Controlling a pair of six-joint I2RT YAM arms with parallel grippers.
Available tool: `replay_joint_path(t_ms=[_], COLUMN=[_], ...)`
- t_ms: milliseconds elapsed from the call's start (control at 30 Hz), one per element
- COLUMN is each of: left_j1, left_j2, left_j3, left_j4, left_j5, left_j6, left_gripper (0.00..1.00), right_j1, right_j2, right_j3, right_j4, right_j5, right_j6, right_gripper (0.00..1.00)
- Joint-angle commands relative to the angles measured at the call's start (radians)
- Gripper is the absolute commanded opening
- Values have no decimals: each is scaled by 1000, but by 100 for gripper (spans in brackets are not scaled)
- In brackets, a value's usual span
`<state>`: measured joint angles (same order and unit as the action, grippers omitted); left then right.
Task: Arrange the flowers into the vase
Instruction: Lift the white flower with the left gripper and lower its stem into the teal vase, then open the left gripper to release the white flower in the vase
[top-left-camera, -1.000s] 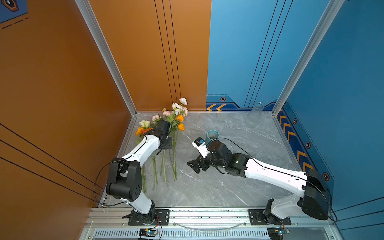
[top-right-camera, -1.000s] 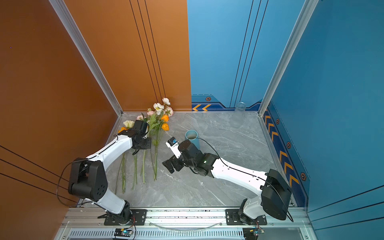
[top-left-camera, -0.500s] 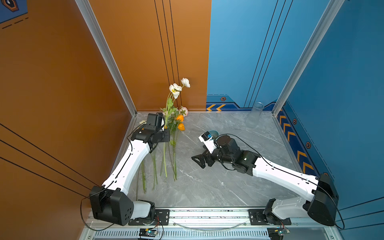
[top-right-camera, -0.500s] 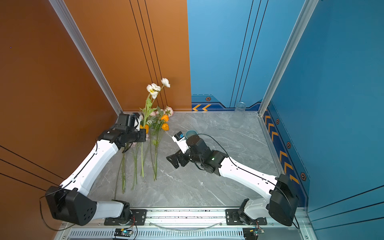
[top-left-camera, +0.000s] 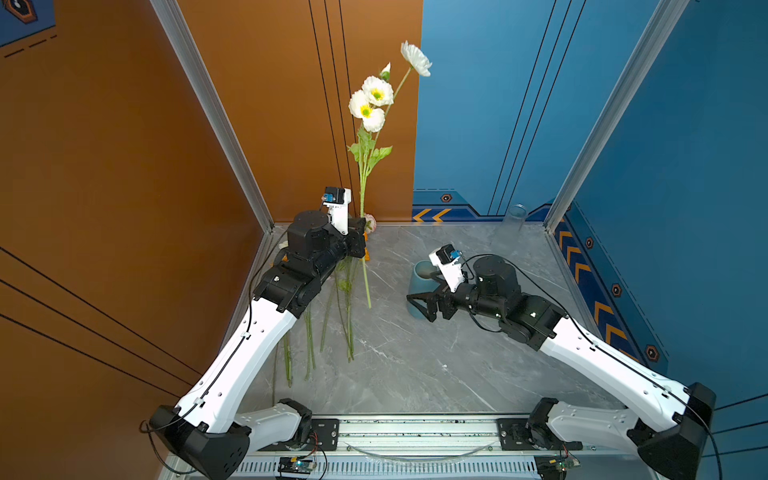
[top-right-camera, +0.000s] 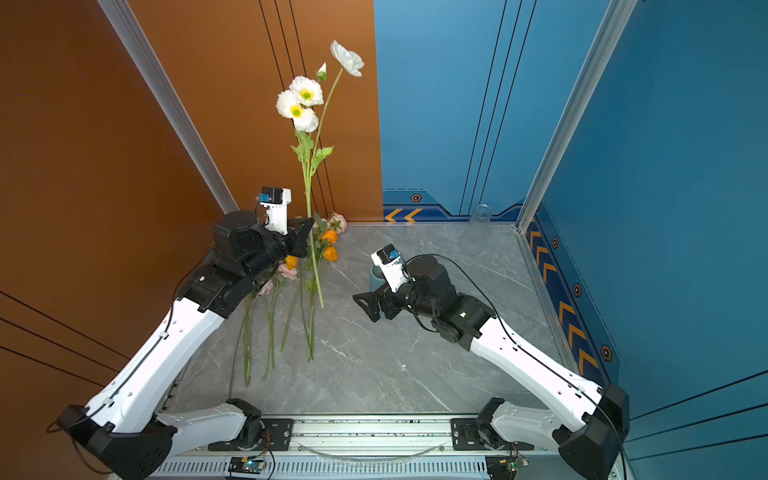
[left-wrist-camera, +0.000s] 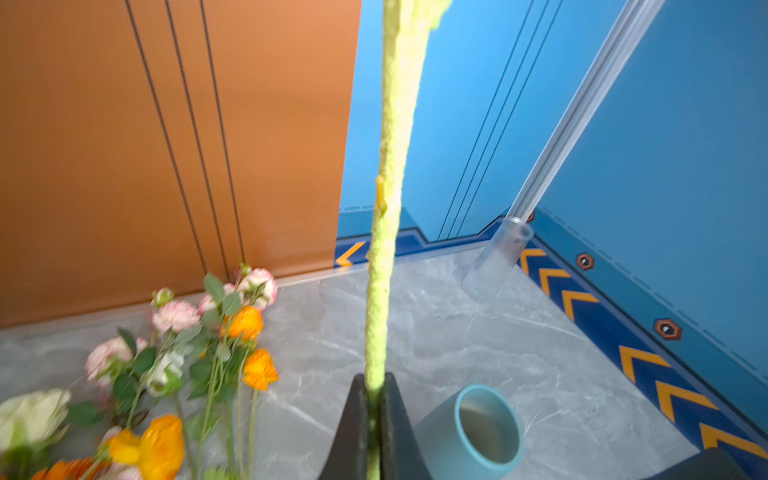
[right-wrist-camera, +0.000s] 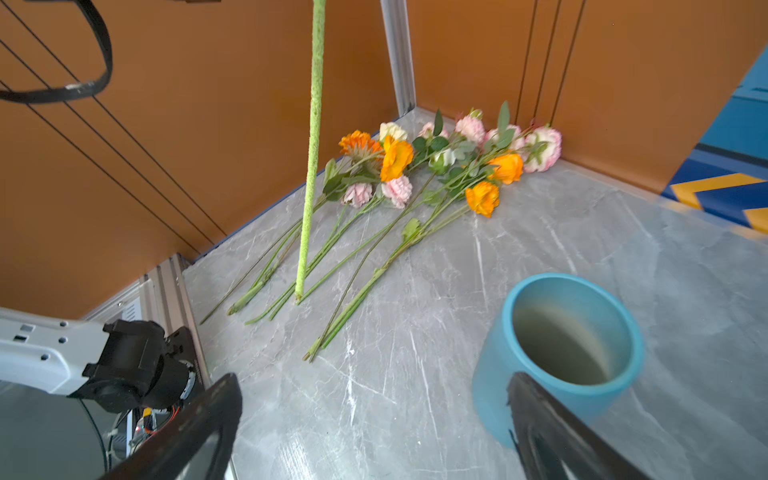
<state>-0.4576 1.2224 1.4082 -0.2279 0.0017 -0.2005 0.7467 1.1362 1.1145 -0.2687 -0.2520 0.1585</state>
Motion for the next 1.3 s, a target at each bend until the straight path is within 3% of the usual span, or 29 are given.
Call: replay_joint_path(t_ms=[0, 267, 567, 767, 1267], left_j1=[-42, -141, -193, -210, -217], left_j2=[41, 204, 350, 362, 332], left_j3=[43, 95, 152, 57, -271], left_j4=[249, 470, 515, 624, 848], left_j5=[-6, -26, -18, 64, 184], left_j6=[-10, 1, 41, 98, 106], left_gripper=[0, 0, 0, 0, 0], right_j1=[-29, -119, -140, -150, -156], right_j2=[-66, -198, -263, -260, -237], right_j3=[10, -71, -108, -102, -125], right_j4=[-77, -133, -163, -170, -172], right_j5=[0, 43, 57, 50, 62], right_j6=[20, 46, 65, 59, 59], right_gripper=[100, 100, 100, 100, 100])
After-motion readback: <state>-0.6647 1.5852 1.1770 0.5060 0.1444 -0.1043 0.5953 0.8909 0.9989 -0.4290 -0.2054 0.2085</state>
